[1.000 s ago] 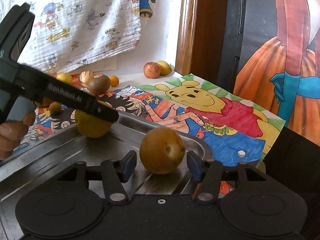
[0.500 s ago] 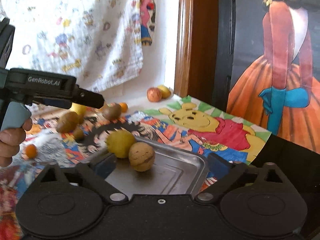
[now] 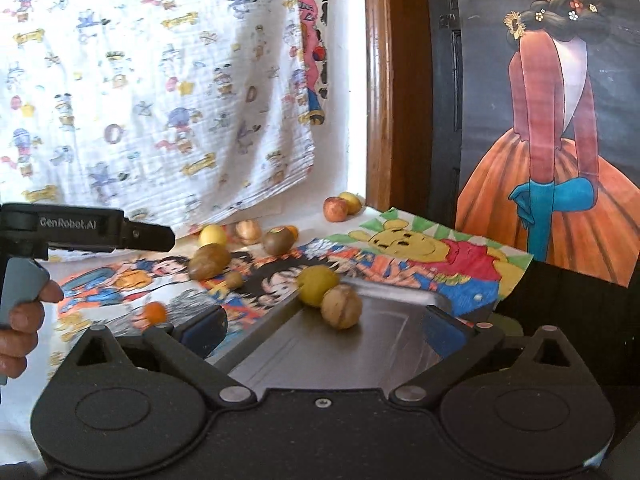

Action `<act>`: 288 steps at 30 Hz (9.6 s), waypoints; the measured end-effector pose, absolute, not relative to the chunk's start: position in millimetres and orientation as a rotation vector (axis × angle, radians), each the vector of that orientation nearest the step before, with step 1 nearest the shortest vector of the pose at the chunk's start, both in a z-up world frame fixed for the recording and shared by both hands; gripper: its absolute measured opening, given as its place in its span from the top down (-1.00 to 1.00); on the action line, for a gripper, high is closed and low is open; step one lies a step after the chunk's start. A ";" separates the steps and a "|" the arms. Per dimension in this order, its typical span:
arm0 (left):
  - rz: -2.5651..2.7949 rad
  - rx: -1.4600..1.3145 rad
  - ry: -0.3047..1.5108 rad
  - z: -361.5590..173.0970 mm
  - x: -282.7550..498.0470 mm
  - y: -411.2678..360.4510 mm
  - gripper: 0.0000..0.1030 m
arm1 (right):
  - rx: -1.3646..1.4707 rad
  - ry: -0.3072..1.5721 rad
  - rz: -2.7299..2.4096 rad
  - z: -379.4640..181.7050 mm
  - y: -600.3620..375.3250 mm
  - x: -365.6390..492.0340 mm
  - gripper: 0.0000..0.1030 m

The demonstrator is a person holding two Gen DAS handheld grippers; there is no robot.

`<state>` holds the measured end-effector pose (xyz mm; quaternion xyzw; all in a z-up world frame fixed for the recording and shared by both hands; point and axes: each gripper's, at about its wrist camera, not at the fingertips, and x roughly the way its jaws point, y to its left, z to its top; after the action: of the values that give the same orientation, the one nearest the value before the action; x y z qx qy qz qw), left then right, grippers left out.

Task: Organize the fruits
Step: 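Lift both tools away from the tray back over the fruits, then grasp the mandarin orange with the left tool while the right tool grasps a small yellow fruit, then carry the orange and small fruit onto the tray and open both tools, then lift both tools away from the tray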

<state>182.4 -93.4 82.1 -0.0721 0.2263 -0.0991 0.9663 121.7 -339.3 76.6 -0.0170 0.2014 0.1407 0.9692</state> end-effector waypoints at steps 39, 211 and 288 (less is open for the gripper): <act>-0.031 -0.040 0.568 1.3 41.5 12.9 -0.99 | -0.018 0.598 0.204 7.9 -230.2 24.9 -0.99; -0.374 0.000 0.768 -6.3 287.4 -164.4 0.21 | -0.101 0.552 0.337 -5.6 -389.7 263.0 0.02; 0.185 -0.070 0.581 -2.5 76.9 49.7 -0.99 | 0.059 0.730 0.250 19.4 -211.6 59.0 -0.99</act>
<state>76.9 49.7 -2.5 -0.0347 0.2860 0.0909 0.9533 59.0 -211.6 19.4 0.0288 0.3560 0.1217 0.9261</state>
